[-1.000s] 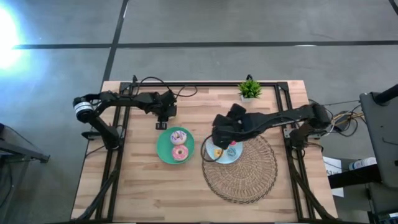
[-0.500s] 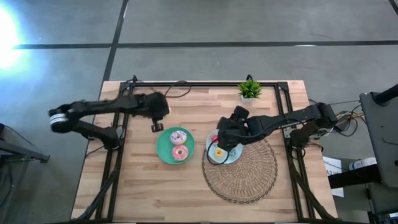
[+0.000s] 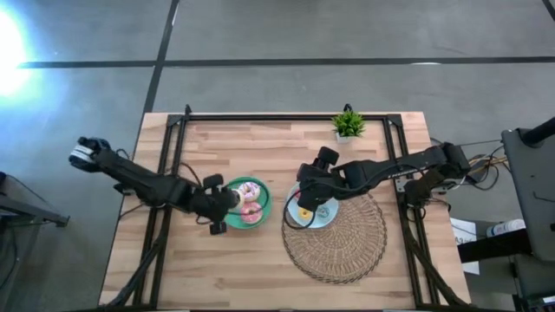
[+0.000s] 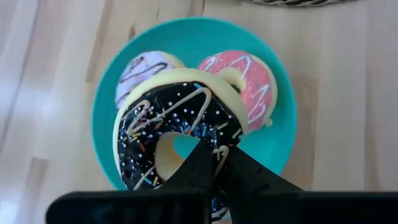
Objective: Pick & Place donuts
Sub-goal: Put the large black donut on the green plate, then return to Home Position
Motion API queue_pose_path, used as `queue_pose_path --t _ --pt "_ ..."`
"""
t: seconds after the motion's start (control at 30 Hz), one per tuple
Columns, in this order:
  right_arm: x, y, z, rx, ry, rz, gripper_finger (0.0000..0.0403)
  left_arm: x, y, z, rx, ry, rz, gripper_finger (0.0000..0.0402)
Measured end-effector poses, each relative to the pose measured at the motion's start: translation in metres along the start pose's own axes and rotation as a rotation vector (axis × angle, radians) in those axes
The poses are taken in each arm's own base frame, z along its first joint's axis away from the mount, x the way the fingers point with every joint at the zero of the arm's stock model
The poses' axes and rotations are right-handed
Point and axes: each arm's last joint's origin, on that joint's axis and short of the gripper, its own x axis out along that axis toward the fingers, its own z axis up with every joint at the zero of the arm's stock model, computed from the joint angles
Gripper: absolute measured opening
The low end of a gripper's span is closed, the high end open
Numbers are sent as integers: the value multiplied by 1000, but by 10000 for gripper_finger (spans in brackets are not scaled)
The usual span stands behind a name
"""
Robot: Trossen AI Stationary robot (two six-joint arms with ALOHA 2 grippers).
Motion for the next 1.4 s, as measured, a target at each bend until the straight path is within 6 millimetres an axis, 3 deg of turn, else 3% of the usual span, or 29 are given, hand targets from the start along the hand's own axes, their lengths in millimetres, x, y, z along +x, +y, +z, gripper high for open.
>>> queue_pose_path --t 0.17,0.4,0.67,0.9,1.07,1.27,1.4 --pt "0 0 1 9 -9 7 206 22 -10 -8 -55 46 51 11" --pt "-3 4 0 15 1 52 206 34 -13 -11 -103 93 73 87" --pt "-6 8 -1 7 -5 65 205 10 -9 -1 -138 -6 19 146" --pt "-6 8 -1 0 -7 61 205 4 -6 -2 -144 6 11 151" --pt "-6 8 -1 0 -6 64 205 -23 1 8 -170 10 11 151" --pt "-17 0 -6 10 3 129 205 -67 9 29 -319 -166 -119 151" --pt "-16 -12 -31 97 -12 139 205 -62 8 28 -320 -375 -182 151"
